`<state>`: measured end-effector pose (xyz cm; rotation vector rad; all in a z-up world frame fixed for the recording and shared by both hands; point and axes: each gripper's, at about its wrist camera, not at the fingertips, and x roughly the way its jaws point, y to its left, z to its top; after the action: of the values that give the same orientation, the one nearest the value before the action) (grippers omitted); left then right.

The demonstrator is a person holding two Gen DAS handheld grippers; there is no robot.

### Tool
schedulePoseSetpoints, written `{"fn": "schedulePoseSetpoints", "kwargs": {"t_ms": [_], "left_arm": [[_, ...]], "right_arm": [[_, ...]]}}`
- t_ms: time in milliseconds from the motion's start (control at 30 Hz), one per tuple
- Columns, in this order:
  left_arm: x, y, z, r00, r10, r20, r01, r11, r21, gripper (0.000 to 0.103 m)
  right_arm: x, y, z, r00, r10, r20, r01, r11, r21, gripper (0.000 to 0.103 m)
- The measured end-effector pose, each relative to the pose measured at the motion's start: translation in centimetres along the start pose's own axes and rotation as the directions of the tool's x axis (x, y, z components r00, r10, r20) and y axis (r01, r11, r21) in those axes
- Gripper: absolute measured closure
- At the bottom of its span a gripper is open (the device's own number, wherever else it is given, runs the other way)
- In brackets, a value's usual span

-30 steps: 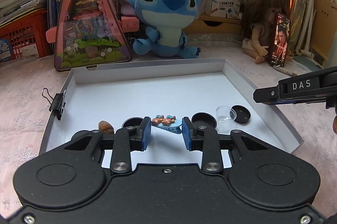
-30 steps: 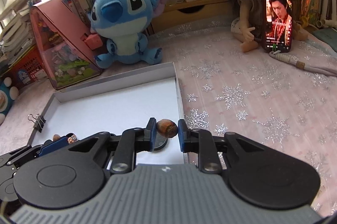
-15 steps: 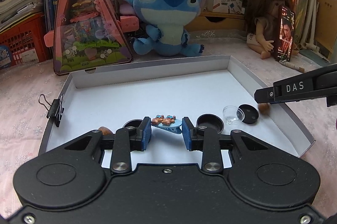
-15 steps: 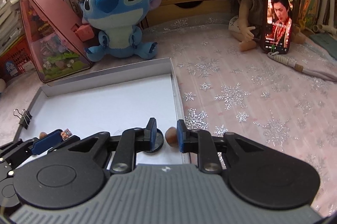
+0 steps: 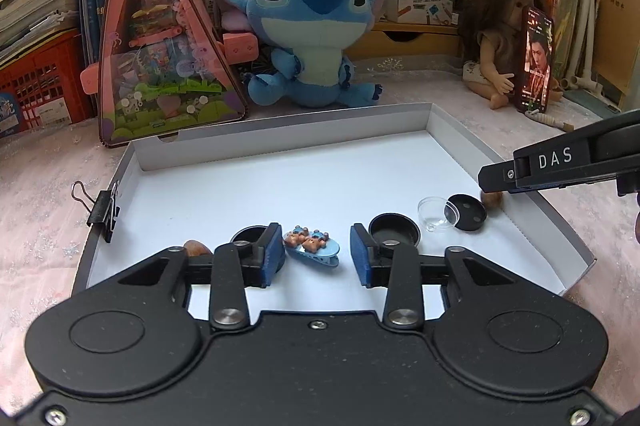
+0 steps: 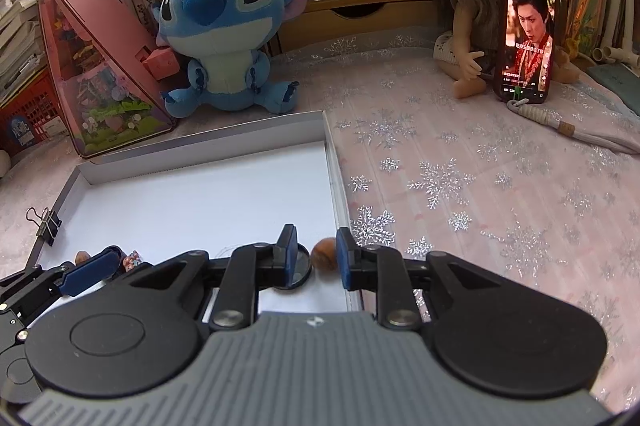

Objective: Organize rigid objects
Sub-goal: 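Lower and open the left gripper on the toy plate while the right gripper releases the acorn, then withdraw both open grippers from the tray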

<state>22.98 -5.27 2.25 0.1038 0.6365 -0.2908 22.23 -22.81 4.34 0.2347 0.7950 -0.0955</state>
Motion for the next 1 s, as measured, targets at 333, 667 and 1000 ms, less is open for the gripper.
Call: {"fn": "schedulePoseSetpoints", "kwargs": {"t_ms": [333, 667, 1000], "left_arm": [[-1.4, -0.2, 0.1, 0.999, -0.004, 0.033, 0.003, 1.000, 0.008, 0.044], [-2.7, 0.0, 0.0, 0.999, 0.001, 0.037, -0.001, 1.000, 0.003, 0.039], [-4.8, 0.5, -0.4, 0.999, -0.008, 0.051, 0.008, 1.000, -0.015, 0.034]], "right_arm": [[-1.2, -0.1, -0.3, 0.999, 0.030, 0.027, -0.030, 1.000, -0.005, 0.060], [-2.4, 0.7, -0.9, 0.998, 0.038, 0.052, -0.035, 0.998, -0.050, 0.053], [-4.3, 1.3, -2.2, 0.994, 0.054, 0.099, -0.043, 0.993, -0.107, 0.036]]}}
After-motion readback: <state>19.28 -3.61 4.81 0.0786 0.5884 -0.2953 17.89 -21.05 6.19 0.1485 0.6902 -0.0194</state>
